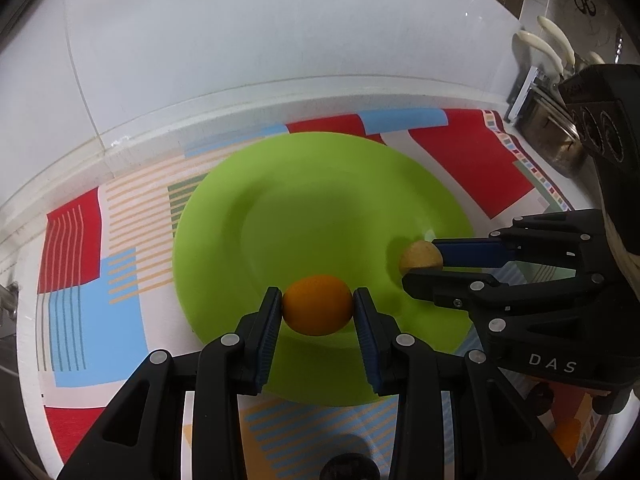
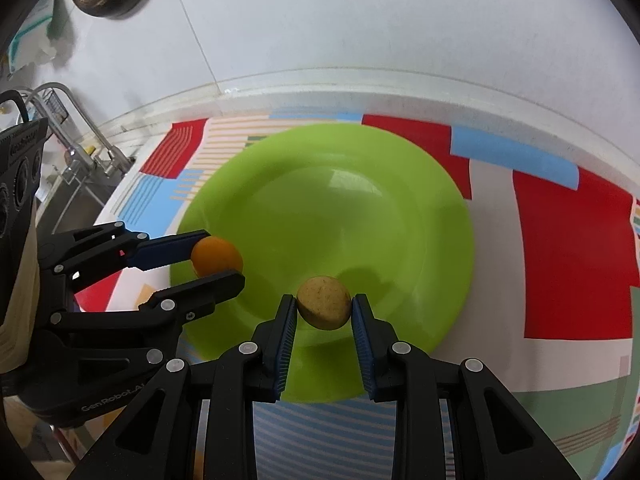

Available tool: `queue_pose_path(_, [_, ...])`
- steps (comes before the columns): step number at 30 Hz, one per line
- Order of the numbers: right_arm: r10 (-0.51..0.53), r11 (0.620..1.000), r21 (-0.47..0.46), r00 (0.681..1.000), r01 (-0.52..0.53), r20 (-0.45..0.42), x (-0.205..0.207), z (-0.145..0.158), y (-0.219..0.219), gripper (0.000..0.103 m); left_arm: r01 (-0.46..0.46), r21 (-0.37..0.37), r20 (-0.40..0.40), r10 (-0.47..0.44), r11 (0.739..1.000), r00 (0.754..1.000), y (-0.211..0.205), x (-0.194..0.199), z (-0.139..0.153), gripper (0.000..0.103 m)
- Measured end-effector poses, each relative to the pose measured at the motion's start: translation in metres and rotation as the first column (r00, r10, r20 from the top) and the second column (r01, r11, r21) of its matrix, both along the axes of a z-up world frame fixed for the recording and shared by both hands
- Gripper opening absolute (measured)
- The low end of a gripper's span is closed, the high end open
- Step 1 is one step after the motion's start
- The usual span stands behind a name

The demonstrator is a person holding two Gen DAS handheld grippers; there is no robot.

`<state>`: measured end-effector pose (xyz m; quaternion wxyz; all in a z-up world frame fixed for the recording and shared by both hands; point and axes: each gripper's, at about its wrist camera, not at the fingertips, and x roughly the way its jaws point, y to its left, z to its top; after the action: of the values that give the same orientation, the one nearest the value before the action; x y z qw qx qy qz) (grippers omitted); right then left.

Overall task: Organize fruits
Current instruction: 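Carry both fruits over the green plate and open both tools to release them, then lift both open tools away from the plate toward the remaining fruits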

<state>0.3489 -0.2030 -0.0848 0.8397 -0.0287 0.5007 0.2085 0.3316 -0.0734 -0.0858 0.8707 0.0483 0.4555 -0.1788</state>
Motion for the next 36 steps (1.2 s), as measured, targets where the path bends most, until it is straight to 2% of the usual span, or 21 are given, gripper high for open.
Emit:
queue_pose_path(4, [0.002,1.0,0.0,1.0,-0.002,-0.007,0.001,-0.004,0.0,0.029,-0.006,0.004,0.005,0.006,1.0,1.0,-0.001,0.002,-0.001,0.037])
queue_pose_path(7, [-0.003,1.0,0.001,1.0,0.003,-0.003,0.001,-0.004,0.0,0.03,-0.015,0.008,0.015,0.015,1.0,1.0,0.0,0.003,0.002,0.042])
queue_pose_path(13, [-0.042,0.999,0.003,0.999,0.042,0.026,-0.006,0.006,-0.004,0.034,-0.03,0.01,0.043,0.03,0.999,0.999,0.004,-0.005,0.014,0.044])
queue_pose_path(24, [-0.093,0.995,0.051,0.985,0.086,0.145,-0.057,0.054,-0.013,0.034,-0.051,-0.027,0.163,0.055,0.998,0.985,0.01,-0.064,0.067,0.055])
queue_pose_path(26, [-0.111,0.993,0.062,0.98,0.102,0.168,-0.069,0.063,-0.015,0.043,-0.061,-0.039,0.183,0.067,0.997,0.981,0.012,-0.075,0.076,0.059])
queue_pose_path(36, [-0.17,0.985,0.08,0.95,0.154,0.262,-0.125,0.093,-0.017,0.048,-0.124,-0.075,0.219,0.138,0.989,0.966,0.023,-0.125,0.096,0.066])
